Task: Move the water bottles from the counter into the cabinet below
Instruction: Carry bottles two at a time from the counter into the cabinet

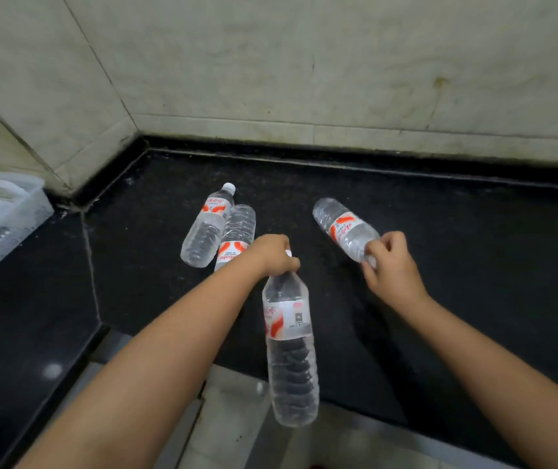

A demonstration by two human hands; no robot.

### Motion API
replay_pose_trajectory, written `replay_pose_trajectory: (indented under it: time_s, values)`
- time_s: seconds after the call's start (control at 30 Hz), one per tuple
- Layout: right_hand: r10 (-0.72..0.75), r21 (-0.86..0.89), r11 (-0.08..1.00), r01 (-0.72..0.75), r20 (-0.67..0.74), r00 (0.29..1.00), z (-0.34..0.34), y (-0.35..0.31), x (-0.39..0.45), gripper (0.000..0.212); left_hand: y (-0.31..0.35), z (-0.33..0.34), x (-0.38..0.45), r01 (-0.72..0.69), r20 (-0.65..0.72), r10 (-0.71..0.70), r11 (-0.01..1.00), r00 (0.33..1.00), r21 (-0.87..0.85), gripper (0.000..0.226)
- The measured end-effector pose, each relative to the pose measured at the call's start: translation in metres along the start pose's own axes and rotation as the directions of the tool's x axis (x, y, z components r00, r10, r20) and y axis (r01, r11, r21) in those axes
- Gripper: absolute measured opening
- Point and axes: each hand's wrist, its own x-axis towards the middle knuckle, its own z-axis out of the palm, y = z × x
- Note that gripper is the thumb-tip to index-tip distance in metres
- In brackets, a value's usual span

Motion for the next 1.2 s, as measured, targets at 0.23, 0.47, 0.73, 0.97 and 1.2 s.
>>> replay_pose_trajectory:
  time_s: [0.23, 0.47, 0.73, 0.97, 1.2]
  values:
    - [0.0, -0.154, 0.988, 0.014, 0.086, 0.996, -0.098, -0.043, -0.089, 0.02, 0.01, 0.017, -0.128, -0.192, -0.198, 0.19, 0.981, 0.962, 0.011, 0.015]
    - [0.055, -0.253, 0.967, -0.002, 0.204, 0.977, -0.177, -0.085, -0.215, 0.024, -0.006, 0.08, -0.237, -0.268, -0.142, 0.283, 0.956, 0.948, 0.12, 0.03]
    - [0.162, -0.35, 0.927, 0.136, 0.701, 0.695, -0.184, -0.05, -0.338, 0.025, 0.011, 0.153, -0.294, -0.367, 0.028, 0.382, 0.861, 0.924, 0.353, 0.038]
    - [0.251, -0.405, 0.9, 0.164, 0.786, 0.565, -0.165, 0.016, -0.392, 0.033, 0.05, 0.246, -0.288, -0.476, 0.289, 0.381, 0.751, 0.878, 0.458, 0.045]
    - [0.254, -0.378, 0.92, 0.103, 0.775, 0.578, -0.134, 0.132, -0.401, 0.029, 0.105, 0.337, -0.243, -0.408, 0.373, 0.257, 0.813, 0.892, 0.415, 0.044]
